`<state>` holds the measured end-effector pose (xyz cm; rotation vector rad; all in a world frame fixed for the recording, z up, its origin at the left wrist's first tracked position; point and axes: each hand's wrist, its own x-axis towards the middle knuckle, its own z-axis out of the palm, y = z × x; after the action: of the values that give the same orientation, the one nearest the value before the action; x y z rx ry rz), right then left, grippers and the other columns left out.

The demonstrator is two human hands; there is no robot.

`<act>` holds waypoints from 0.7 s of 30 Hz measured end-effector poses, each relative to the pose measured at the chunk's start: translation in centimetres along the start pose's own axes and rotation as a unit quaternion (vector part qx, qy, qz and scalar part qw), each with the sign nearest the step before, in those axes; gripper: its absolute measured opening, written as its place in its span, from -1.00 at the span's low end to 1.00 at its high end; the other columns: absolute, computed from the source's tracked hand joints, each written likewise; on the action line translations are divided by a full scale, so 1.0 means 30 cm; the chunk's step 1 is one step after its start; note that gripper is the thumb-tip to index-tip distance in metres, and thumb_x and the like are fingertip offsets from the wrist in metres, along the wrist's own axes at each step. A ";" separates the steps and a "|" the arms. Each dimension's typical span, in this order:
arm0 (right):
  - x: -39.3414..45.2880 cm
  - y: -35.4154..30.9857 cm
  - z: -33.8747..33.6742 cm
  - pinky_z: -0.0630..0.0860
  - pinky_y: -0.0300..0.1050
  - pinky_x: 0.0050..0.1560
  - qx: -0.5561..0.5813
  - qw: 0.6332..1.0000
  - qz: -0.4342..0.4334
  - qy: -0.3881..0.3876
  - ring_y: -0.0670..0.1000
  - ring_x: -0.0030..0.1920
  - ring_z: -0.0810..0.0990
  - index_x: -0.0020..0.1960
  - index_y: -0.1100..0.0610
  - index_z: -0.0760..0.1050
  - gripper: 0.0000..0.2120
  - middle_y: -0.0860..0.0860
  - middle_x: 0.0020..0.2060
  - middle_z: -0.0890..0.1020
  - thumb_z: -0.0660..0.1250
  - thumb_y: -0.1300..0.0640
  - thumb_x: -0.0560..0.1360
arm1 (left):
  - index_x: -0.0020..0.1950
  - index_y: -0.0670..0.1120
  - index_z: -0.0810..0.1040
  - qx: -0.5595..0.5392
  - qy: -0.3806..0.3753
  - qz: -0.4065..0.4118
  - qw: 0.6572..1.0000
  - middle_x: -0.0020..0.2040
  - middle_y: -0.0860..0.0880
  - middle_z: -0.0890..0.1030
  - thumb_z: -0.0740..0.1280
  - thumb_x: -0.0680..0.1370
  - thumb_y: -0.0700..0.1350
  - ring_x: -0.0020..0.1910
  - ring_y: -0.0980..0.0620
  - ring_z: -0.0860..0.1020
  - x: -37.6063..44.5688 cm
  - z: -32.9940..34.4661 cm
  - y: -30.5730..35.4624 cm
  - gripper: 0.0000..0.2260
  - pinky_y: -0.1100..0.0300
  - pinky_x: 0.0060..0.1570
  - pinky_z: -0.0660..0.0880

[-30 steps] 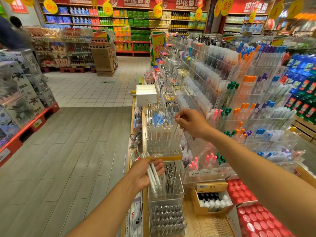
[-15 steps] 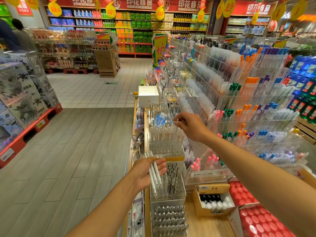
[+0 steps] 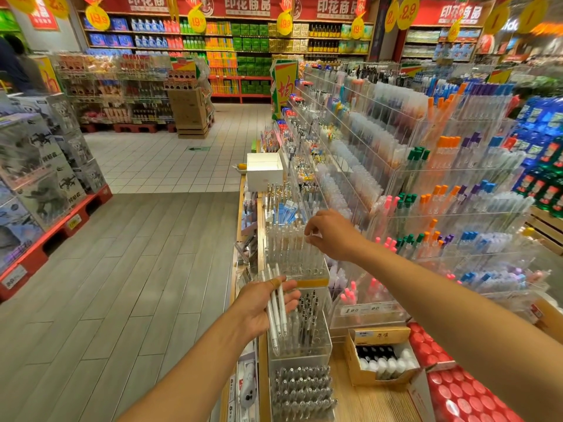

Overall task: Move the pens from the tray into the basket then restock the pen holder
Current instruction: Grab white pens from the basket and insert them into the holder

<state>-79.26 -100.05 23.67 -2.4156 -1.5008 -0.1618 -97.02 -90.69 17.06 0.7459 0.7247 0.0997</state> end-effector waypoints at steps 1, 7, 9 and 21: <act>0.001 0.000 0.001 0.37 -0.18 0.00 -0.004 1.000 0.003 -0.004 0.06 0.06 0.50 0.10 0.15 0.61 -0.81 0.05 0.00 0.57 0.36 0.09 0.54 | 0.19 -0.25 0.52 0.000 0.000 0.002 1.000 -0.08 -0.21 0.72 0.26 0.65 -0.23 -0.29 -0.11 0.70 -0.001 0.002 0.000 -0.84 0.06 -0.39 0.65; -0.044 -0.050 0.010 0.41 -0.11 -0.01 0.002 0.997 -0.021 0.074 -0.07 -0.12 0.47 0.09 0.04 0.58 -0.80 -0.09 -0.15 0.58 0.34 -0.03 0.53 | 0.22 -0.28 0.53 0.003 -0.029 0.004 1.000 -0.03 -0.19 0.72 0.30 0.62 -0.20 -0.36 -0.07 0.66 -0.014 0.015 0.001 -0.78 0.15 -0.47 0.60; -0.064 -0.093 0.026 0.44 -0.18 -0.13 0.091 0.996 0.008 0.012 -0.13 -0.24 0.52 0.02 0.04 0.60 -0.83 -0.13 -0.25 0.60 0.33 -0.03 0.54 | 0.22 -0.29 0.54 0.011 -0.043 0.014 0.999 -0.06 -0.18 0.73 0.31 0.61 -0.18 -0.37 -0.04 0.65 -0.016 0.021 -0.003 -0.76 0.17 -0.46 0.60; -0.068 -0.112 0.004 0.36 -0.20 -0.32 0.354 0.917 0.164 -0.081 -0.08 -0.35 0.42 -0.13 0.14 0.55 -0.83 0.00 -0.31 0.52 0.27 0.12 0.59 | 0.10 -0.28 0.61 0.013 -0.075 0.044 0.996 -0.05 -0.21 0.70 0.27 0.65 -0.12 -0.25 -0.06 0.67 -0.015 0.019 -0.004 -0.77 0.13 -0.29 0.65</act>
<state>-83.18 -100.36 23.68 -2.0462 -0.9425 0.5698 -97.01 -91.27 17.52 0.8017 0.5515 0.1140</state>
